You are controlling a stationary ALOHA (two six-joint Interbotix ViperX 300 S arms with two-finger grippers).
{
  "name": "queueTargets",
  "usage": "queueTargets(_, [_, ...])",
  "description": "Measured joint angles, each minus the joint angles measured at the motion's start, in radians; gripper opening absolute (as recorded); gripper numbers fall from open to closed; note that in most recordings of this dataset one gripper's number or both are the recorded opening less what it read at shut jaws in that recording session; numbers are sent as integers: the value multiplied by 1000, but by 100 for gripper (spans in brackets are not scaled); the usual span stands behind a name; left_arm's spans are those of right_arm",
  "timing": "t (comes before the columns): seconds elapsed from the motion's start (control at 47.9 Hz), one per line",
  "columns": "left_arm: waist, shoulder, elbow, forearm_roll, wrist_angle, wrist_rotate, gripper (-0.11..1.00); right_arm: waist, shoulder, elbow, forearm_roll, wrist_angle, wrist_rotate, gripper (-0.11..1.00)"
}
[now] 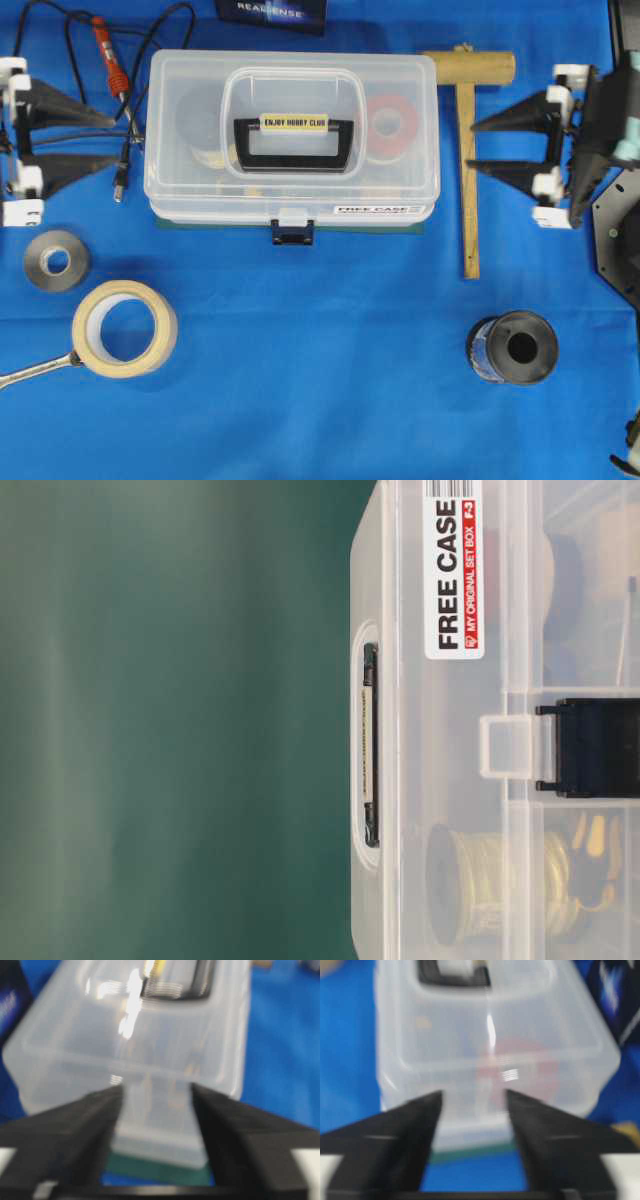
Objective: Open the tool box with both arms.
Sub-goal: 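Move both grippers inward to the front edge of the clear lid, then lift the clear lid upward and back with both grippers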
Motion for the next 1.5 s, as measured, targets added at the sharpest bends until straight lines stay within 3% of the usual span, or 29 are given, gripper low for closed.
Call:
queueTargets(0.083, [6,40,3,0,9,3,84,-17,58,0,0,14,-2,84])
queueTargets(0.209, [17,110,3,0,12,3,78,-29,117,0,0,17,0,81])
queueTargets(0.501, [23,224,-23,0,-58,3,79,-34,233,-35,2,-32,0,81])
queueTargets(0.856, [15,299,-31,2,-89,5,79,-34,272,-52,0,-74,0,81])
queueTargets(1.503, [15,213,-37,3,-87,5,79,-43,207,-91,-6,-17,-11,81])
